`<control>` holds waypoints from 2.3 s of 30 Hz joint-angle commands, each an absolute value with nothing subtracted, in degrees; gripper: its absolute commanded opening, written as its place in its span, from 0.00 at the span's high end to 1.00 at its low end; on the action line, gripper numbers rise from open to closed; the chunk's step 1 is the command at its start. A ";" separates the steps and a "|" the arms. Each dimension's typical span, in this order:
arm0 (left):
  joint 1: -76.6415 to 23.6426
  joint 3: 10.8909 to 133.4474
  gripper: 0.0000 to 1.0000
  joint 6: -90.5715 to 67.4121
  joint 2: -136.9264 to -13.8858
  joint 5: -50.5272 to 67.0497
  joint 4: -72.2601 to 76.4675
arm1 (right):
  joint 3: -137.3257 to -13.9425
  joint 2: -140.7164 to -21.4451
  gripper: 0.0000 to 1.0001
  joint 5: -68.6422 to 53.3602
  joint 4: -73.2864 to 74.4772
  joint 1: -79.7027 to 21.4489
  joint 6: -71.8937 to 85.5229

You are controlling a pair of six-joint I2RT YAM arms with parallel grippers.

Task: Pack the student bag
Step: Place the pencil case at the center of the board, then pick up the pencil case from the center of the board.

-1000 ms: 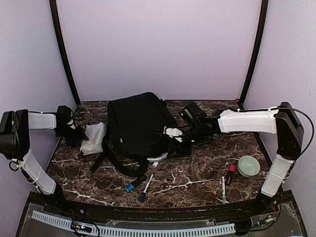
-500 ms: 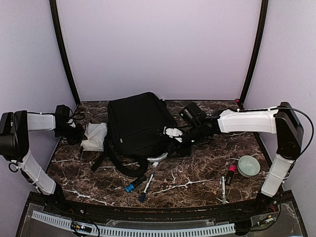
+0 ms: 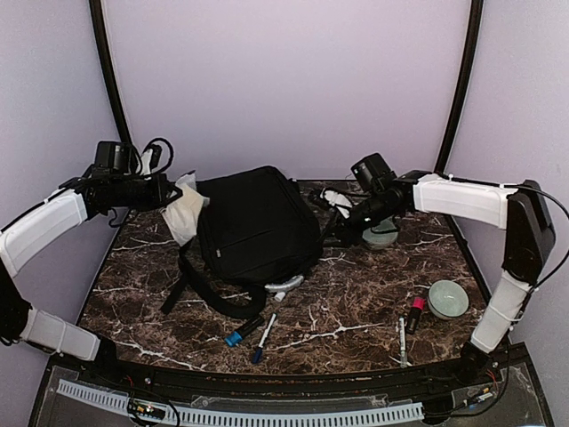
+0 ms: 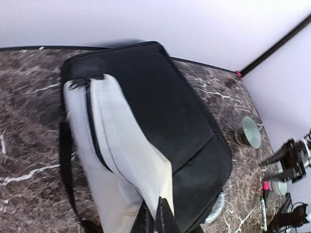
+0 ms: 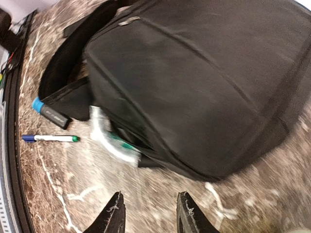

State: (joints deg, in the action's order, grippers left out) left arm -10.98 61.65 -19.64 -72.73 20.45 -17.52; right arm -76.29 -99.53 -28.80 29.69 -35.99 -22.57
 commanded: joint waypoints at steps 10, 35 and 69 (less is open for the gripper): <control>-39.99 82.13 1.00 -13.06 -90.77 26.16 -13.73 | -80.30 -83.96 0.62 -41.01 44.16 -16.14 -25.40; -56.68 94.59 0.90 9.91 -118.74 19.27 -15.11 | -76.22 -88.54 0.29 -42.42 65.26 -13.75 -49.33; -50.36 52.48 0.45 -6.33 -79.83 -1.71 2.41 | -84.38 -114.97 0.19 -15.31 56.52 -44.01 -45.31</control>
State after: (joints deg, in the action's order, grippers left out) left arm -51.53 53.25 -4.47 -83.05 -0.56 -0.78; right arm -88.77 -115.81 -20.23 62.11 -40.73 -47.46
